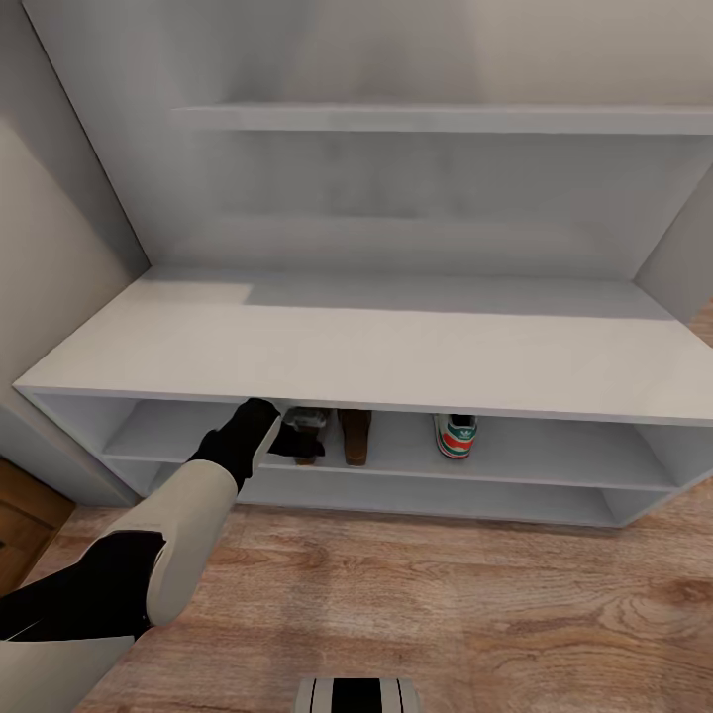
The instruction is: Pick up the two gym shoes and the two sandals from the corridor floor and place them onto the hallstand (shoe rack) in the corridor, making sure they are on the rack and not on the floor. Arrange them so the two gym shoes are next to each other and the two sandals are next to each other.
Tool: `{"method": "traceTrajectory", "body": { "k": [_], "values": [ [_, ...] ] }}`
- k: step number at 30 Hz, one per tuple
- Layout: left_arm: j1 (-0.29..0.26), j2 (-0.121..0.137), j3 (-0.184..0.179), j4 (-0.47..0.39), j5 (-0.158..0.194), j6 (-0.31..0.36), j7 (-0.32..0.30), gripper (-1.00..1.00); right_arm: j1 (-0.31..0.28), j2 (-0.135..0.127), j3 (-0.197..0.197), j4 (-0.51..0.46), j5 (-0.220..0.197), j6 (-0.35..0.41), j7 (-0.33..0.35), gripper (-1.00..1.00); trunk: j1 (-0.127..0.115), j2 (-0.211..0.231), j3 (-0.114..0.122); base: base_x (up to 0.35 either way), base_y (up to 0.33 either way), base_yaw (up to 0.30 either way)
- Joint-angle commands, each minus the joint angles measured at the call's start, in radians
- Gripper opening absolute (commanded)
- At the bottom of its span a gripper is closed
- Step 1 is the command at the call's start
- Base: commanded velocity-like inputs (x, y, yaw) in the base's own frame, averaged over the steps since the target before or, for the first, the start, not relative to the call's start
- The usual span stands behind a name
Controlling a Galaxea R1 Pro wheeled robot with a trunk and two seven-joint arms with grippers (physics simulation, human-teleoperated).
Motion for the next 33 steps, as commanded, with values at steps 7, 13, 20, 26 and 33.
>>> {"method": "traceTrajectory", "body": {
  "k": [7, 13, 20, 26, 33],
  "values": [
    [0.000, -0.001, 0.003, -0.002, -0.011, 0.003, -0.007, 1.00, 0.000, 0.000, 0.002, 0.001, -0.010, -0.004, 0.000, -1.00, 0.000, 0.000, -0.001, 0.000, 0.000, 0.000],
    [0.000, -0.001, 0.003, 0.001, -0.011, 0.003, -0.007, 1.00, 0.000, 0.000, 0.002, 0.001, -0.010, -0.004, 0.000, -1.00, 0.000, 0.000, -0.001, -0.076, 0.000, 0.000],
    [0.001, -0.001, 0.005, 0.002, -0.011, 0.002, -0.010, 1.00, 0.000, 0.000, 0.002, 0.001, -0.010, -0.004, 0.000, -1.00, 0.000, 0.000, -0.001, -0.318, 0.000, 0.000],
    [0.054, 0.004, 0.004, -0.012, -0.011, -0.011, -0.012, 1.00, 0.000, 0.000, 0.002, 0.001, -0.009, -0.004, 0.000, -1.00, 0.000, 0.000, -0.001, -0.336, 0.000, 0.000],
    [0.253, 0.019, 0.002, -0.014, -0.014, -0.309, -0.012, 1.00, 0.000, 0.001, 0.002, 0.001, -0.010, -0.005, -0.001, -1.00, 0.000, 0.000, -0.001, -0.280, 0.000, 0.000]
  ]
}}
